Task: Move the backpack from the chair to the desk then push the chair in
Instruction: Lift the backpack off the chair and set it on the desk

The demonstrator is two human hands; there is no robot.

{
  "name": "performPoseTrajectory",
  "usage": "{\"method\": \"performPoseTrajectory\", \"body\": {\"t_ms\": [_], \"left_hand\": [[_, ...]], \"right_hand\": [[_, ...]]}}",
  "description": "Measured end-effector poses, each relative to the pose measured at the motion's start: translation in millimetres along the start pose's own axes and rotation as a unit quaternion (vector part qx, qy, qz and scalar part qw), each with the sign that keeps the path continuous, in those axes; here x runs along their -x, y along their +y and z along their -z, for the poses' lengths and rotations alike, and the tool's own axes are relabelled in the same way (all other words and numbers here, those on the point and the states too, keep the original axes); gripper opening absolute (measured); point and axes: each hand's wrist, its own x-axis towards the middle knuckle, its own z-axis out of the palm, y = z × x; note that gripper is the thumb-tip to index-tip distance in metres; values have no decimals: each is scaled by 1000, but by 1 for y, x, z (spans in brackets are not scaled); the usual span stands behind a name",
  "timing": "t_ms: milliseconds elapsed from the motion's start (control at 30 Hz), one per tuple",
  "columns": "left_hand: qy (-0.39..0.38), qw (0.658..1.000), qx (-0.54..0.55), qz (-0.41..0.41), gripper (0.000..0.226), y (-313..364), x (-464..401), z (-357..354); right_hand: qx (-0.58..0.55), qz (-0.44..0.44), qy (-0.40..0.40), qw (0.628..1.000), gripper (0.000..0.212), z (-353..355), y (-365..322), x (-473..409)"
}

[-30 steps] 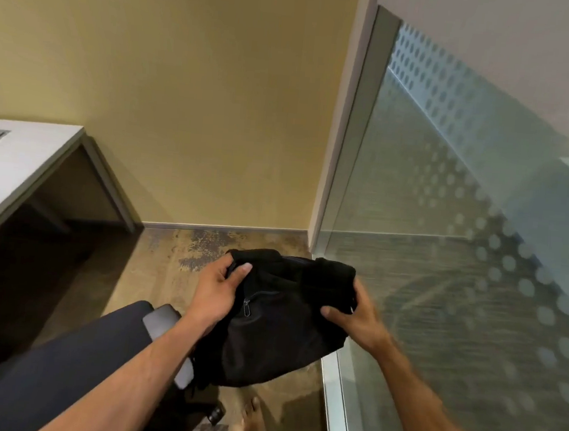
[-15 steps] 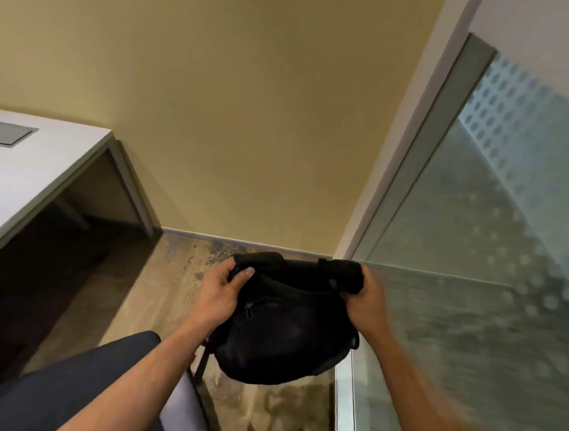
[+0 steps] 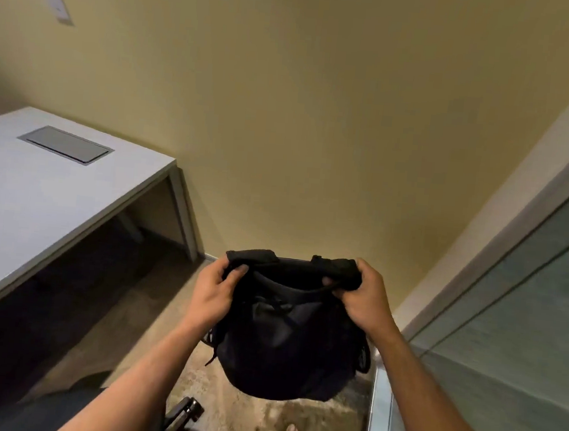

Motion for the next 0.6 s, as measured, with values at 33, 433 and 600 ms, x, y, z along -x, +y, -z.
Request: {"method": "performPoseTrajectory", "body": {"t_ms": [33, 433, 600], "left_hand": [[10, 1000, -6, 0, 20, 2, -12, 2], [184, 982, -30, -18, 20, 2, -102, 51], [237, 971, -36, -17, 19, 3, -141, 90]], "right_hand": [[-3, 5, -14, 1000, 28, -3, -3, -18], [-42, 77, -120, 989, 29, -86, -45, -177], [-59, 91, -148, 983, 29, -141, -66, -228]]}}
